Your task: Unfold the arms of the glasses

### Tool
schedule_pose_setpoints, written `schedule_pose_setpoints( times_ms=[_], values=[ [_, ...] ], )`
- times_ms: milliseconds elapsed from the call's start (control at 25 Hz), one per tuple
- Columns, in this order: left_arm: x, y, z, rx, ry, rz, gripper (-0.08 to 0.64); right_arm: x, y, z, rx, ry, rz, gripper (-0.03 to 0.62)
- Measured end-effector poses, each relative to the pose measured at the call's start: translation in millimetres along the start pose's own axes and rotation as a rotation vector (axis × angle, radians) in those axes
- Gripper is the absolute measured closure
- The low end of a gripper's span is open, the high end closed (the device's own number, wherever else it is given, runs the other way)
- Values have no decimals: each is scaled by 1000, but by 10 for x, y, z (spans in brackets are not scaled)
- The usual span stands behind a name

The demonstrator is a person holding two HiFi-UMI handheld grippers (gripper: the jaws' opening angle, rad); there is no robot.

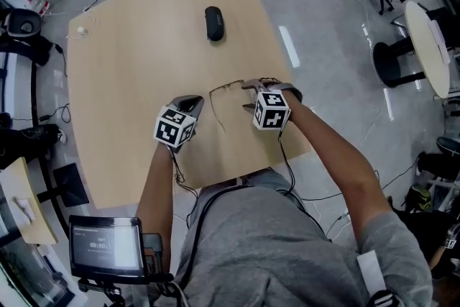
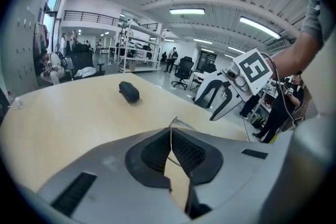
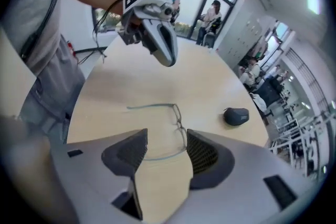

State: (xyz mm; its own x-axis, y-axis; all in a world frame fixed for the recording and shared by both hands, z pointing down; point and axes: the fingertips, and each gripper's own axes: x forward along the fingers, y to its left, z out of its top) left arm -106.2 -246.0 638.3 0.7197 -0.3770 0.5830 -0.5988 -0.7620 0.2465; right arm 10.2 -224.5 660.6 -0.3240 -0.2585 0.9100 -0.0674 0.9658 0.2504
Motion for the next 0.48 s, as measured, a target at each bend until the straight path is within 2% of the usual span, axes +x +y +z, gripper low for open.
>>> schedule_pose_setpoints(
  times_ms=[120, 240, 320, 400, 480],
  values=[
    [-334, -125, 396, 31, -112, 49, 554, -510, -175, 335, 195, -197, -106, 356],
    [-746, -372, 850, 65, -244, 91, 554, -1225, -348, 659, 416, -451, -210, 357],
    [-1081, -571, 1146, 105, -333, 127, 554, -1769, -421, 842, 520, -617, -287, 374],
    [-1472, -801, 1412, 149, -425, 172, 554, -2333, -421, 997, 582, -771, -364, 529],
    [-1863, -1121, 1640, 186, -518, 217, 554, -2892, -314, 1074, 611, -900, -419, 570]
  ],
)
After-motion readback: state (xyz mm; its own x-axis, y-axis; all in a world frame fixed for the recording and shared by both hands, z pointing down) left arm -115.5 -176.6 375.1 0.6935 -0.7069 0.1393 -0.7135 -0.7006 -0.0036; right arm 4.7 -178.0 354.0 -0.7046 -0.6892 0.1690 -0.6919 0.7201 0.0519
